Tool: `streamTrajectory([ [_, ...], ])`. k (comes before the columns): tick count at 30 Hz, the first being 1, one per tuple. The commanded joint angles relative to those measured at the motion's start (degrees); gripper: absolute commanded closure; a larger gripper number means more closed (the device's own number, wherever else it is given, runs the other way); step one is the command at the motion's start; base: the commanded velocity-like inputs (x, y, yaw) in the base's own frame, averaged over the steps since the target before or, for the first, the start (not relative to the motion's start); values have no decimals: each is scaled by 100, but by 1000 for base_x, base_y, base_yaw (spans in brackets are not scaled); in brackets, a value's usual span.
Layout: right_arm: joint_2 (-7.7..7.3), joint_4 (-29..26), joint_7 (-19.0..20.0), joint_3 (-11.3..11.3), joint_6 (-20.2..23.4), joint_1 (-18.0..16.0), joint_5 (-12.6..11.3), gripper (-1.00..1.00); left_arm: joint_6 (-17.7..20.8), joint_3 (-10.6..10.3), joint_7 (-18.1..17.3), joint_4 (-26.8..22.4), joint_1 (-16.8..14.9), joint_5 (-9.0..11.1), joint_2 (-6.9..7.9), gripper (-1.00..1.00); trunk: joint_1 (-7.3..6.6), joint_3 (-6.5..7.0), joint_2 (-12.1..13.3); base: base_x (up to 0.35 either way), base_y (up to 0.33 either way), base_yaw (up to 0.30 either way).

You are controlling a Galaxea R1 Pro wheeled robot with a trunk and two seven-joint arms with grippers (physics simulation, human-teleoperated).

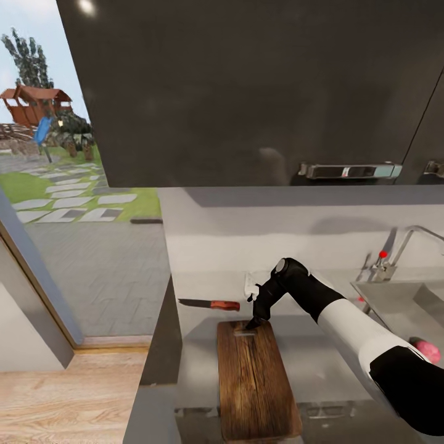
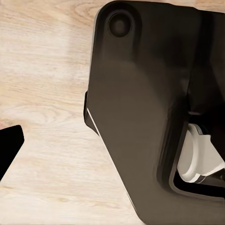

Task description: In the kitchen, take the Vidalia onion out of the sink, dice it on the chopping board with the paring knife, put the diced onion into the bowl on the countertop, then place both the paring knife and the chopping board into the sink.

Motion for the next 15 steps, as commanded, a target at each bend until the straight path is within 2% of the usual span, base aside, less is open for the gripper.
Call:
streamTrajectory([
  [1,-5,-12,14,20,59,-5,-2,-100,-31,6,-5,10,-4,38,-2,-100,3,-19,-12,0,0,0],
  [10,-20,-12,-56,16,-88,-5,1,-100,-31,6,-5,10,-4,38,-6,-100,3,-90,-12,0,0,0],
  [15,-12,42,-393,16,-260,-5,-8,-100,-31,6,-5,10,-4,38,-1,-100,3,-130,-12,0,0,0],
])
